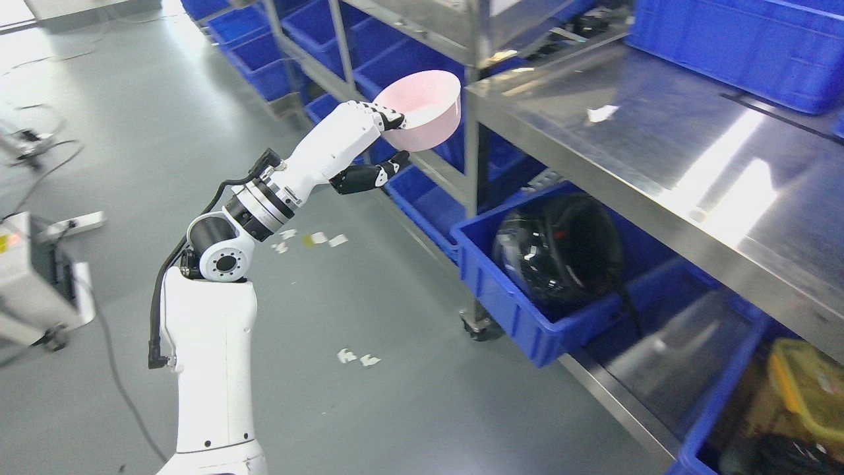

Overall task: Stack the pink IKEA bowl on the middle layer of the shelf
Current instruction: 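Hold the pink bowl raised in the left hand while driving to the other shelf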

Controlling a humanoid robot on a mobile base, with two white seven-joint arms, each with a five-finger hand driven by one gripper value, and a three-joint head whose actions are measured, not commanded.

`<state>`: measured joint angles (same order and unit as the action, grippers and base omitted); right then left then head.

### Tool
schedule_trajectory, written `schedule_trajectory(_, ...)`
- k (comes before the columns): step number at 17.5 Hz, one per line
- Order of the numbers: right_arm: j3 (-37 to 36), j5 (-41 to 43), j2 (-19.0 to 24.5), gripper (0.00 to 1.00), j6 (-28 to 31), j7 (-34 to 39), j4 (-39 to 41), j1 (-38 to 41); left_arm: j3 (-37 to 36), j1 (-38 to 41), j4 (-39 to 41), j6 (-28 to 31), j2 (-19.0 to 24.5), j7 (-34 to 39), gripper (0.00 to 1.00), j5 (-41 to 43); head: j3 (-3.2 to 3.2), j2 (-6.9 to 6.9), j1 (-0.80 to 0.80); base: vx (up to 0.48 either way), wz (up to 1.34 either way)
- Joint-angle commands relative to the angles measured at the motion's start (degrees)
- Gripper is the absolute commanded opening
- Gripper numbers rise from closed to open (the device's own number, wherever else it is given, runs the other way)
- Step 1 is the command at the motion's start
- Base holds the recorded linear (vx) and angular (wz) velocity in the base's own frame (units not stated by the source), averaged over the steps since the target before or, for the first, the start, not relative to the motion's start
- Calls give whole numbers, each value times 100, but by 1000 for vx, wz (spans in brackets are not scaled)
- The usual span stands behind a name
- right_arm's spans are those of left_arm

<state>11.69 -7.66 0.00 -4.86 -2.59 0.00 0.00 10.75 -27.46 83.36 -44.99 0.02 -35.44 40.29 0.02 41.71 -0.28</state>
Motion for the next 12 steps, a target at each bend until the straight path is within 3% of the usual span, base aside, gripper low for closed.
schedule_trajectory(1,0,2,-100,100,2,-5,100,88,182,276,119,-1,98,11,4,-12,0,0,0,111,1215)
schedule_trajectory(12,0,2,-100,100,2,-5,100,88,199,417,110,-1,98,11,5,-21,0,0,0,179,900)
